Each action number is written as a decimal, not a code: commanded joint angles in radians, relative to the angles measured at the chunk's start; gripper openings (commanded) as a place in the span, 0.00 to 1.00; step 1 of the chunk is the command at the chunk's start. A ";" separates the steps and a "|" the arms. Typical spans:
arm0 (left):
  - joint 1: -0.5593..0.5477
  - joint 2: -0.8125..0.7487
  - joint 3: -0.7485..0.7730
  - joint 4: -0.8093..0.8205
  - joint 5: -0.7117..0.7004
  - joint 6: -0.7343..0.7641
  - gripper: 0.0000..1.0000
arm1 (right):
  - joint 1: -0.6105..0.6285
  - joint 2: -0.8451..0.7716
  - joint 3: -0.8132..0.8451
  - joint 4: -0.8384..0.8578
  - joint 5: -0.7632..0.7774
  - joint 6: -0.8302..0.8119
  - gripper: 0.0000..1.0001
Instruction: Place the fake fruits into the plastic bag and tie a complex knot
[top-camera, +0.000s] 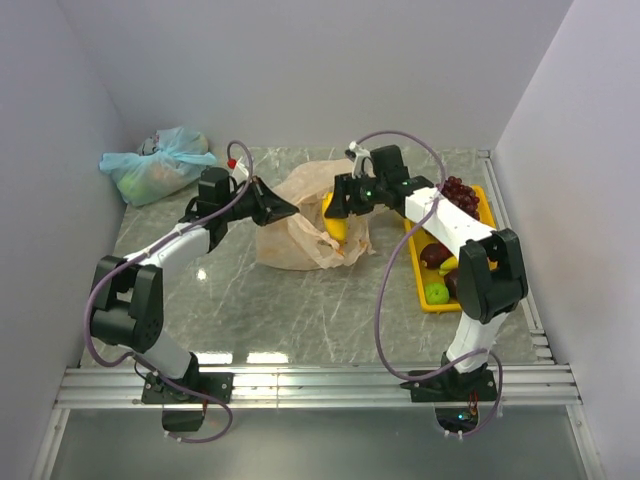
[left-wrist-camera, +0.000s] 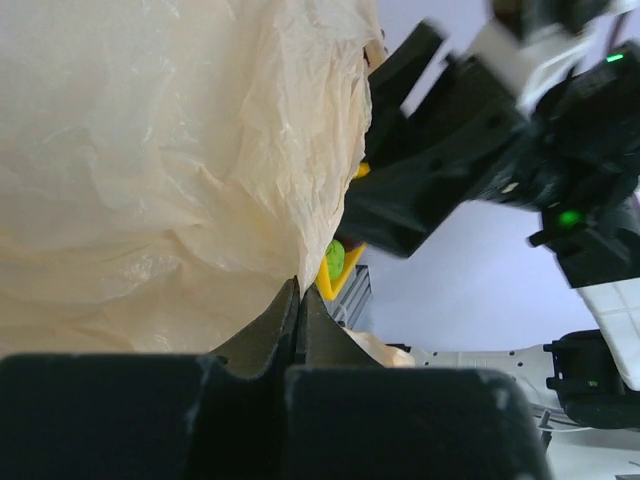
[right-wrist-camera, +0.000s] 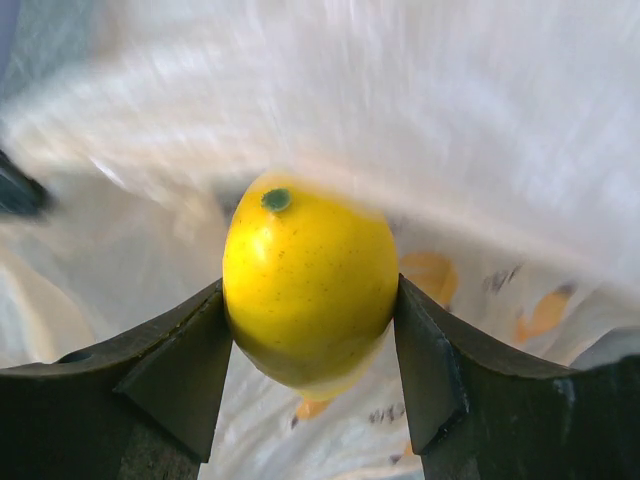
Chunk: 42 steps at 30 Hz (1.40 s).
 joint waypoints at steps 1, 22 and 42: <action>-0.003 -0.054 -0.027 0.058 0.017 -0.038 0.00 | 0.018 0.018 0.139 0.061 0.040 -0.043 0.63; 0.044 0.004 -0.030 0.109 -0.031 -0.095 0.00 | -0.473 -0.238 0.232 -0.492 0.010 -0.224 0.89; 0.044 -0.005 -0.025 0.035 -0.034 -0.009 0.00 | -0.694 0.271 0.651 -0.624 0.321 -0.333 0.93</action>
